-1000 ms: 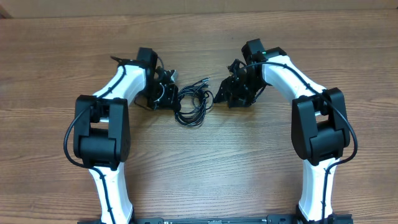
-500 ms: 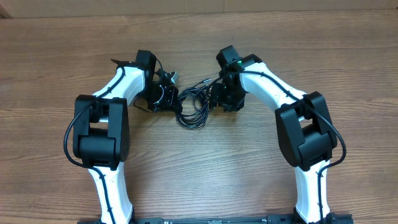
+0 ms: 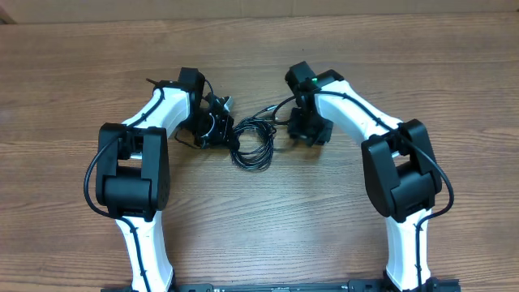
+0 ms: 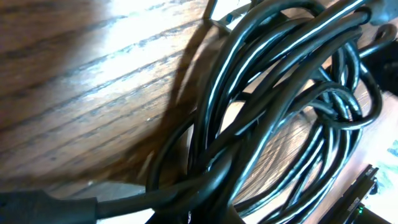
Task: Untangle cables
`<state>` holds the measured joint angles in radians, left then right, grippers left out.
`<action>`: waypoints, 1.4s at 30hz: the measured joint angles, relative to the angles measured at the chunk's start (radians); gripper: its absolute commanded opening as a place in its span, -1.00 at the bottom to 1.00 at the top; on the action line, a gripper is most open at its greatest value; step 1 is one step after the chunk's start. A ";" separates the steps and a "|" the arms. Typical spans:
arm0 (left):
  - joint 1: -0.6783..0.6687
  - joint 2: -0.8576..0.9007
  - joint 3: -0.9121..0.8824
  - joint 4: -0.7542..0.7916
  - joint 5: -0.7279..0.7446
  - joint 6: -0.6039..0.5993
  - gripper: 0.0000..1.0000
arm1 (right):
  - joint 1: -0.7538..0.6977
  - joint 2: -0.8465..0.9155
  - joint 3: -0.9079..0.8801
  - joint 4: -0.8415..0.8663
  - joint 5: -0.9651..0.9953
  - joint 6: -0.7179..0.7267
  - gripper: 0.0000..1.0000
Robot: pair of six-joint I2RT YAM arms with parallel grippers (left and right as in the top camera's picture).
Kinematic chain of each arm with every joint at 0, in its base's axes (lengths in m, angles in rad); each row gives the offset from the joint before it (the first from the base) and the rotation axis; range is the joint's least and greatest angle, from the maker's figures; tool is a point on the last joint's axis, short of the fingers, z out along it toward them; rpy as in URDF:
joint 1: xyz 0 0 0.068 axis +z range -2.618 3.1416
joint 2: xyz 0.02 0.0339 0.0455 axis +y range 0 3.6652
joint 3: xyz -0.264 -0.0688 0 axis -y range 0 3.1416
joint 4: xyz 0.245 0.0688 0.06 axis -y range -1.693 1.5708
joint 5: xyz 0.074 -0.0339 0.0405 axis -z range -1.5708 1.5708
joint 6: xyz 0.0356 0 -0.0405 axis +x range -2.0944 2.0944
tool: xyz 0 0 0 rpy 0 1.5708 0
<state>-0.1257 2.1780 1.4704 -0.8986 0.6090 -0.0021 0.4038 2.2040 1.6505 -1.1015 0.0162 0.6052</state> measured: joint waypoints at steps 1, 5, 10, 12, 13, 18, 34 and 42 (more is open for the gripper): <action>0.002 0.000 0.000 -0.003 -0.003 -0.005 -0.90 | -0.012 0.000 0.000 -0.014 0.015 -0.003 -0.17; 0.010 0.000 0.000 -0.006 -0.006 -0.017 -0.89 | -0.063 -0.003 0.001 -0.046 0.128 -0.011 -0.15; 0.010 0.000 0.000 -0.006 -0.007 -0.021 -0.92 | -0.097 -0.004 0.001 0.002 0.212 -0.061 -0.15; 0.010 0.000 0.000 -0.006 -0.007 -0.021 -0.91 | -0.101 -0.004 0.001 0.021 0.212 -0.082 -0.14; 0.010 0.000 0.000 -0.006 -0.006 -0.021 -0.91 | -0.101 -0.004 0.001 0.041 0.202 -0.104 -0.14; 0.013 0.000 -0.002 -0.006 0.020 0.035 -0.92 | -0.103 -0.004 0.001 0.088 0.135 -0.187 -0.14; 0.098 0.005 -0.008 -0.133 0.542 0.324 -0.91 | -0.219 -0.004 0.022 0.051 -0.457 -0.376 0.01; 0.088 0.005 -0.008 -0.288 0.650 0.654 -0.91 | -0.213 -0.004 0.023 0.034 -0.672 -0.504 0.02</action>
<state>-0.0380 2.1826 1.4628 -1.1866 1.2594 0.6518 0.1905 2.2002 1.6730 -1.0679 -0.6556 0.1017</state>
